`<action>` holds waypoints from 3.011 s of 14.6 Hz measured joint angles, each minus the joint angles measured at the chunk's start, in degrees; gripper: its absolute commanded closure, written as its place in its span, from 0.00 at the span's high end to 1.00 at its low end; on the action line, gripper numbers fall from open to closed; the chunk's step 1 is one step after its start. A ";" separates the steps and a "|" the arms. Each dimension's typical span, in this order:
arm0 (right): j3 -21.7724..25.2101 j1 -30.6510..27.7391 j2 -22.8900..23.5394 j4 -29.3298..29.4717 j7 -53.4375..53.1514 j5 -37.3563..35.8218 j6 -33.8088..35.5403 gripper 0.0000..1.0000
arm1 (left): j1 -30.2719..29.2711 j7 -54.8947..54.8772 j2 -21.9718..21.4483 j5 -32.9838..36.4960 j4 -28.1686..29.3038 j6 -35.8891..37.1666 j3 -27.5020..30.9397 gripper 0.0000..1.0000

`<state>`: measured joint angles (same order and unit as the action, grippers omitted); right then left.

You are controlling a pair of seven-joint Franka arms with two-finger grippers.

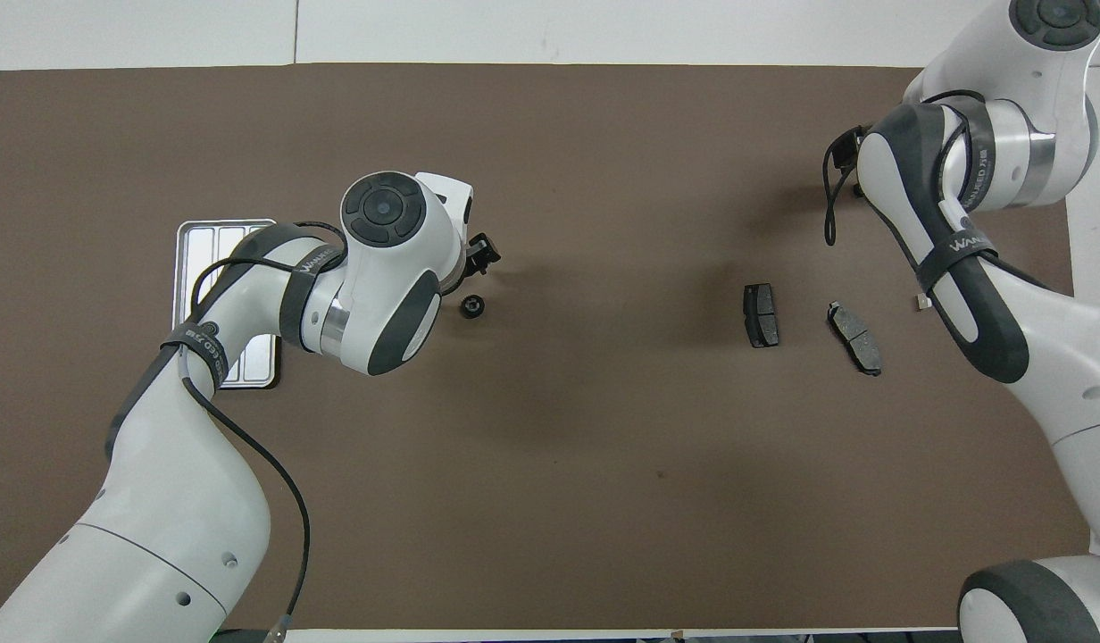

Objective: Pick bearing gear from pile to tray
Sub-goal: 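Grasp the bearing with the left gripper while the right gripper withdraws, then carry the bearing with the left gripper and lower it into the tray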

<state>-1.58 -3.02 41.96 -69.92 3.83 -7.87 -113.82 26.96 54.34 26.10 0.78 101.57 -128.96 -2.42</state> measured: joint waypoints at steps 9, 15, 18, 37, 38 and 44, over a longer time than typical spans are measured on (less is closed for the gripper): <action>-1.00 -1.41 2.64 -0.07 -0.80 1.06 -1.14 0.94 | 1.93 3.56 -1.52 0.00 3.97 -3.68 0.02 0.82; -1.34 -2.33 3.71 -0.08 -0.87 1.88 -1.14 0.91 | 1.95 3.68 -1.52 0.00 4.42 -4.29 0.02 0.77; -1.44 -2.46 4.13 -0.07 -0.89 1.89 -1.14 0.85 | 1.95 3.69 -1.52 0.00 4.98 -5.12 0.02 0.73; -1.69 -2.69 4.47 0.02 -0.90 2.25 -0.58 0.51 | -14.32 -21.81 -19.51 0.09 9.00 13.62 1.79 0.00; -1.73 -2.69 4.47 0.07 -0.90 2.26 -0.28 0.48 | -16.81 -26.39 -20.95 0.09 10.56 13.74 1.83 0.00; -1.88 -2.79 4.45 0.55 -0.49 2.31 2.04 0.23 | -26.63 -42.99 -21.76 0.09 17.24 7.46 1.84 0.00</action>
<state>-3.46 -5.81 46.41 -69.37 3.33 -5.56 -111.78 0.33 11.35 4.34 0.86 118.81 -121.49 -0.58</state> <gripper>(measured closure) 0.621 0.656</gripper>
